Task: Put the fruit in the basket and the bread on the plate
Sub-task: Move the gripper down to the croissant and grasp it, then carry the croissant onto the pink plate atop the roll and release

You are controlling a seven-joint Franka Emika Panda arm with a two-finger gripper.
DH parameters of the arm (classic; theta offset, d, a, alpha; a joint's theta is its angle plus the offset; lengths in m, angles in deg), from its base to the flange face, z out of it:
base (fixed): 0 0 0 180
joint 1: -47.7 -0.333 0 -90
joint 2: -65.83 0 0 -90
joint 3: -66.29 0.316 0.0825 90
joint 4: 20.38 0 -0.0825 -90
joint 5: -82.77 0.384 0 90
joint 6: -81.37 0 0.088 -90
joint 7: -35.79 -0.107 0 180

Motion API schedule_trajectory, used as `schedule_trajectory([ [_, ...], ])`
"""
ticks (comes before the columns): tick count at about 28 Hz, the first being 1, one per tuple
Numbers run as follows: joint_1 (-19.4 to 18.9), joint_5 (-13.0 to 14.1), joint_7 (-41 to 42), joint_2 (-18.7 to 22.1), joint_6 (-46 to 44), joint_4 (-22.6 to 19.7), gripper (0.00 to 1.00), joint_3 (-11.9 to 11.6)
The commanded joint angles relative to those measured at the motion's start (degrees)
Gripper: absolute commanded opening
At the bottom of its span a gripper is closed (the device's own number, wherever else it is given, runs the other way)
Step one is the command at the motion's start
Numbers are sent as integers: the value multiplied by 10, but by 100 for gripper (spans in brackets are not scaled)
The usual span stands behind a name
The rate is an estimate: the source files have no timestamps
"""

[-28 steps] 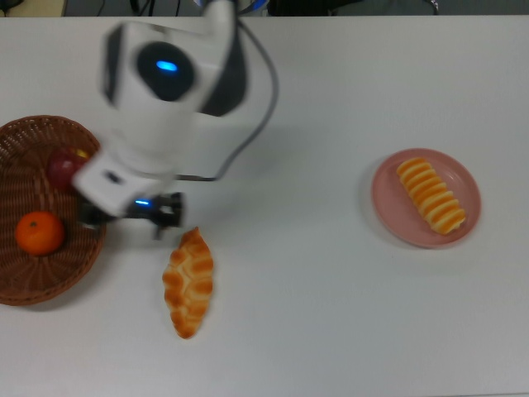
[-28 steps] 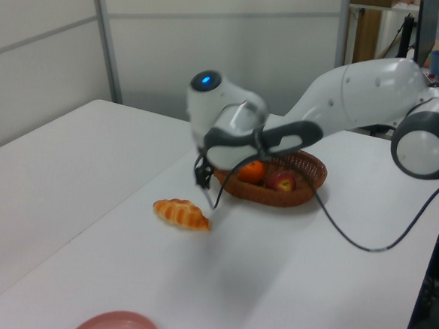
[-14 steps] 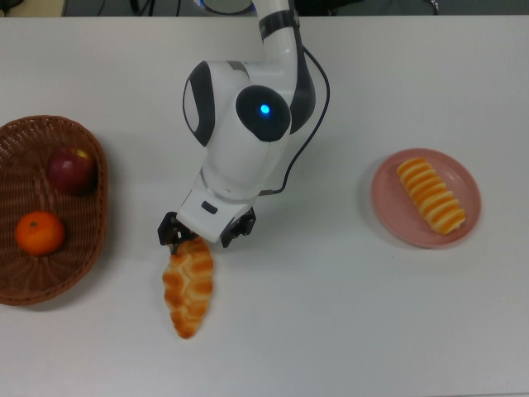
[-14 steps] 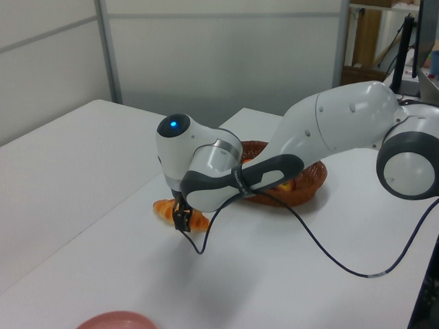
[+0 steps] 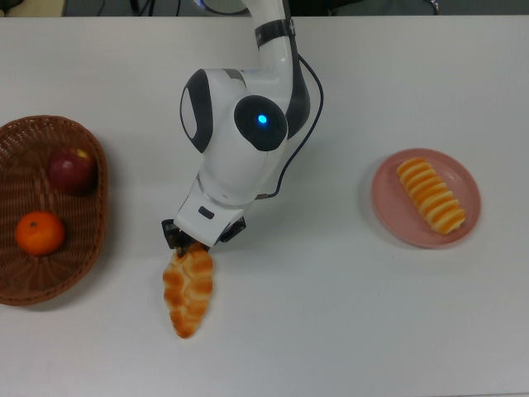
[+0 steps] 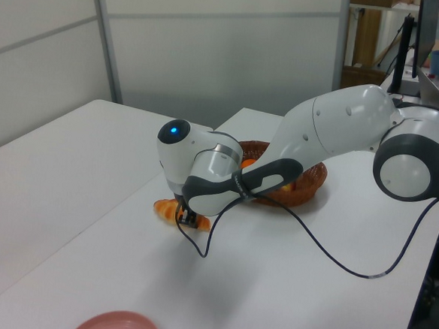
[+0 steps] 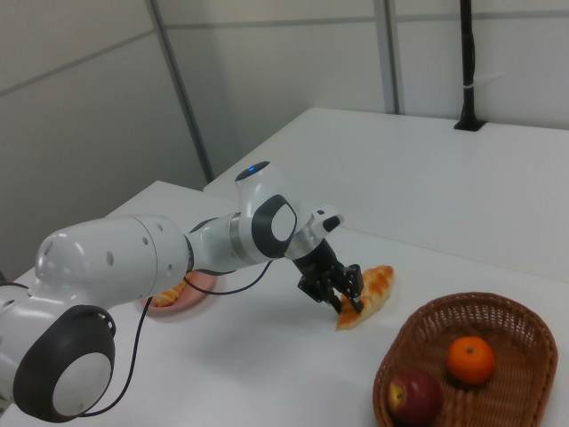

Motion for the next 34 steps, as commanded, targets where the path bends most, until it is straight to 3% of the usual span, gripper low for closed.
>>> schedule_trajectory([
  [1, -4, -7, -11, 4, 9, -5, 0, -6],
  [8, -2, 11, -16, 27, 7, -1, 0, -5],
  [14, -6, 124, -16, 85, 5, 0, 0, -3],
  [21, -70, 180, -33, 126, 1, -1, 0, 1],
  [34, -227, 176, -85, 126, -23, -28, 0, 2],
])
